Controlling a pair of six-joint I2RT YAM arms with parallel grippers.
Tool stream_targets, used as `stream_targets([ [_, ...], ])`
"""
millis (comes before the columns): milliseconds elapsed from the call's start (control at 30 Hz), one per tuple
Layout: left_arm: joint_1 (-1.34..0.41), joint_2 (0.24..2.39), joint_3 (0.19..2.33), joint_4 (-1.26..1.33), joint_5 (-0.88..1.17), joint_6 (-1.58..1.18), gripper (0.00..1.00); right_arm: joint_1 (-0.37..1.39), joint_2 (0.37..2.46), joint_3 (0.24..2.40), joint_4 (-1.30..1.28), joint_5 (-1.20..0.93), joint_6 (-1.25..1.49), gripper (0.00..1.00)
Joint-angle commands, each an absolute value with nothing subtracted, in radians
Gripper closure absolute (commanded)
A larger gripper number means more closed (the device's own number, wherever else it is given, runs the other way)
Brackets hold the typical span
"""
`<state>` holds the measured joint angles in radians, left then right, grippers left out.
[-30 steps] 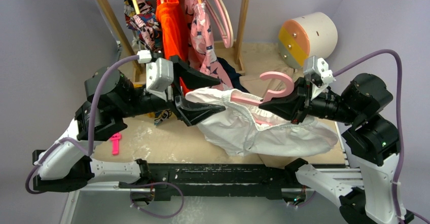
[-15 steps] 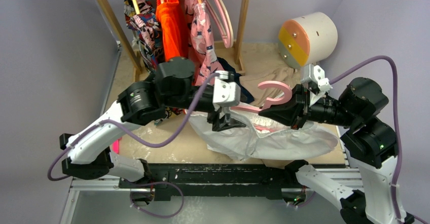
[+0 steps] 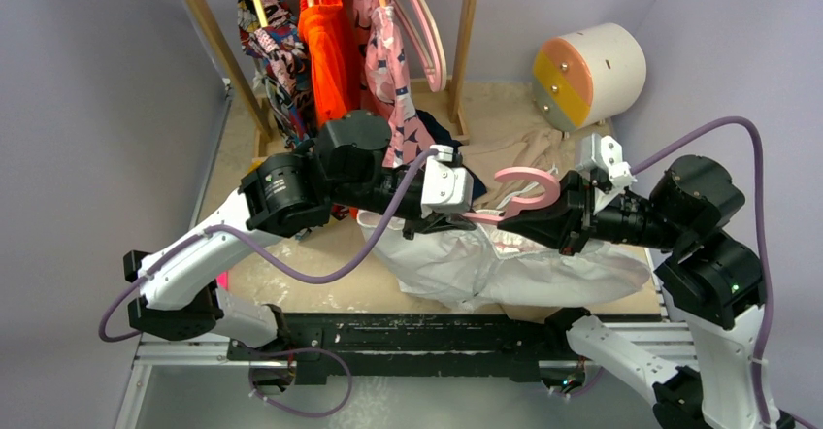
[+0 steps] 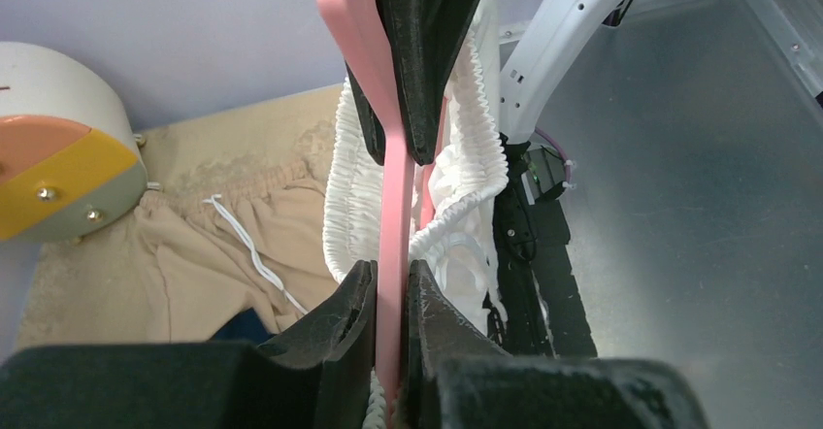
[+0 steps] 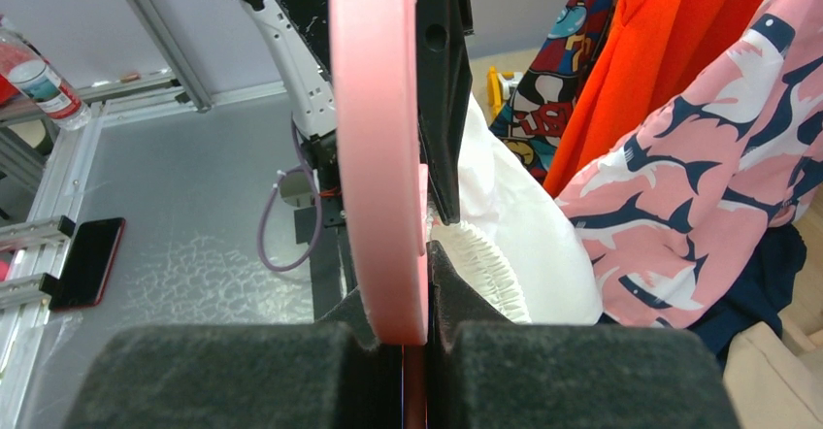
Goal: Place the shorts on the hanger
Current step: Place the hanger at the clothesline.
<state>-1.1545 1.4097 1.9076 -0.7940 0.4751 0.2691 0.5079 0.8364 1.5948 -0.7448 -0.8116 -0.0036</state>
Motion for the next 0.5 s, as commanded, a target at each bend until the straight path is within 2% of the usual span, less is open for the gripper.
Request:
stream_targets([
  [0,-1.155,1.39,1.917,-0.727,0.445,0.253,1.0,0.513,0.836,1.618,-0.658,-0.829,0.001,1.0],
  [100,-1.155,1.368,1.897,-0.706,0.404,0.247,1.0,0.512,0.833,1.623,-0.658,-0.806,0.009,0.98],
  [200,-1.154,1.332,1.863,-0.669,0.372,0.244,1.0,0.512,0.822,1.625,-0.658,-0.786,0.014,0.76],
  [267,-1.154,1.301,1.832,-0.639,0.356,0.234,1.0,0.513,0.81,1.622,-0.661,-0.769,0.017,0.67],
  [467,-1.154,1.216,1.75,-0.605,0.317,0.225,1.0,0.512,0.787,1.62,-0.678,-0.7,0.019,0.52],
])
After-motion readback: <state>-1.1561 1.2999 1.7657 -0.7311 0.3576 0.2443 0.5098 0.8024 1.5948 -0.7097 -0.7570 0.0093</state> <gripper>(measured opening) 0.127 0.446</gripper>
